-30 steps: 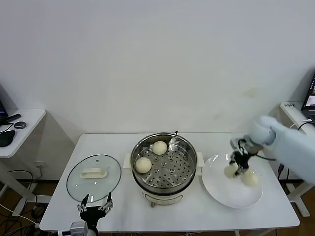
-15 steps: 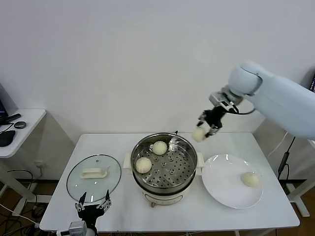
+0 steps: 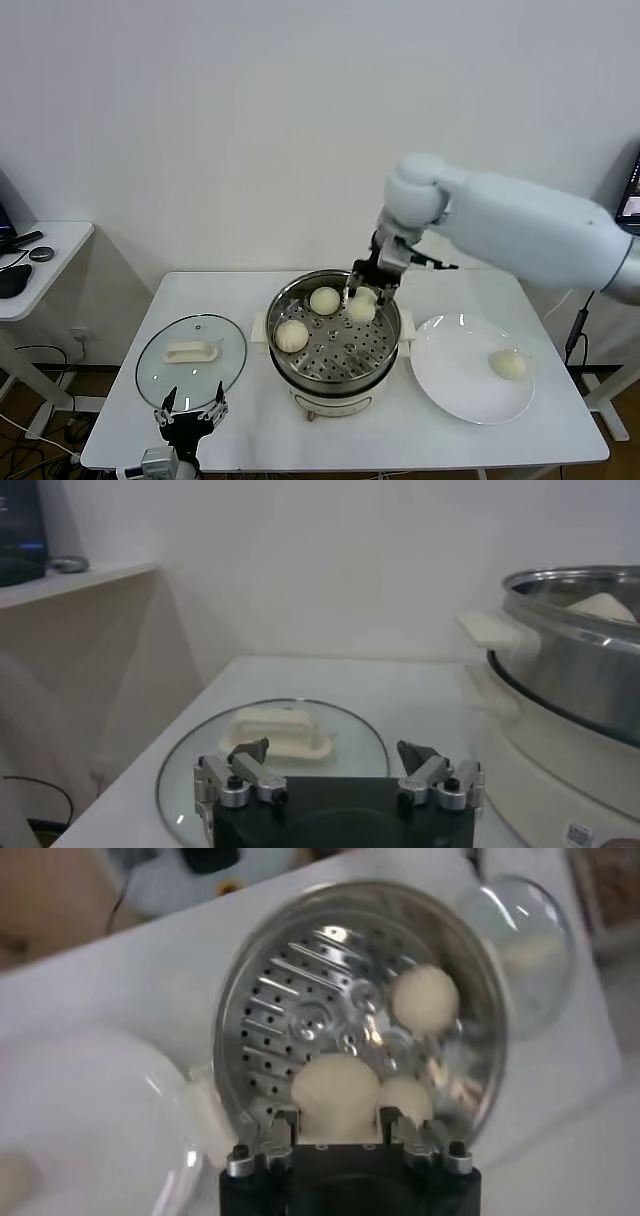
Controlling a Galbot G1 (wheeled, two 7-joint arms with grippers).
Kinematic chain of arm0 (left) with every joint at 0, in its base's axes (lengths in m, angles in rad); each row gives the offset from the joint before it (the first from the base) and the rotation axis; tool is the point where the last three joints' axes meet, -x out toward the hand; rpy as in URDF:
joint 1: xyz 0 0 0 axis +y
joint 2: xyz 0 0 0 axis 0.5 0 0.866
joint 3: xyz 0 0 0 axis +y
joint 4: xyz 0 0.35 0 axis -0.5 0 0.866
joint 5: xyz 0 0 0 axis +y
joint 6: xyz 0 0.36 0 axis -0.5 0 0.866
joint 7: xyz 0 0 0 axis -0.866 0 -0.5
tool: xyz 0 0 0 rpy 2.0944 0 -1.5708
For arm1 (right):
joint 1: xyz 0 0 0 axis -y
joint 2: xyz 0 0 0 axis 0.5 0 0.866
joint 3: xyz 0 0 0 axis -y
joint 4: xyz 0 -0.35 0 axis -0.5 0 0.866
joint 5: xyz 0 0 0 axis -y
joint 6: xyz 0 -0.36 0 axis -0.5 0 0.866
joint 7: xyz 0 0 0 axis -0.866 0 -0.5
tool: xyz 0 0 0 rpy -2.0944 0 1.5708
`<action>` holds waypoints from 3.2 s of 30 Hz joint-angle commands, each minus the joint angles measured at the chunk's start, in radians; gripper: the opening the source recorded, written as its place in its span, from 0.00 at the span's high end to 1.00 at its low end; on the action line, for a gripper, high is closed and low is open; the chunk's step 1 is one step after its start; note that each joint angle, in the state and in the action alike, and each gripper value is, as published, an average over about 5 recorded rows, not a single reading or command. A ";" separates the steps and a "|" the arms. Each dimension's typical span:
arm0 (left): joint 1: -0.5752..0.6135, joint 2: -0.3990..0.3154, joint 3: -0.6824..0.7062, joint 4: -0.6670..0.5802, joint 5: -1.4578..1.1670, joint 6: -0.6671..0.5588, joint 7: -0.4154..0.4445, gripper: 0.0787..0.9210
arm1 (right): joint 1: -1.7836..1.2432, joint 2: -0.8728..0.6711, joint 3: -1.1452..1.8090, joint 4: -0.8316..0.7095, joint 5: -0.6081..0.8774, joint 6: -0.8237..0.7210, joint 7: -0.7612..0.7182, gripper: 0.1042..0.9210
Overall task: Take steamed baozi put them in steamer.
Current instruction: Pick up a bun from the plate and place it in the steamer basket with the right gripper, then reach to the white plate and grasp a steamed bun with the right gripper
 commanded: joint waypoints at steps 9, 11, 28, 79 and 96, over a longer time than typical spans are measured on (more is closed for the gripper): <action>-0.012 -0.003 -0.001 0.013 -0.003 -0.001 0.000 0.12 | -0.081 0.161 -0.066 0.062 -0.152 0.190 0.051 0.53; -0.013 -0.002 -0.001 0.014 -0.004 -0.001 0.000 0.12 | -0.092 0.169 -0.067 0.058 -0.157 0.190 0.048 0.53; -0.022 0.000 -0.003 0.025 -0.009 0.000 0.002 0.12 | -0.134 0.198 -0.090 0.027 -0.146 0.160 0.052 0.52; 0.080 0.038 -0.033 -0.039 -0.015 -0.005 0.008 0.12 | -0.697 -0.468 0.647 -0.308 -0.132 -0.612 -0.034 0.12; 0.059 0.026 -0.036 0.007 -0.006 -0.005 0.012 0.12 | -0.702 -0.314 0.591 -0.418 -0.256 -0.552 -0.018 0.12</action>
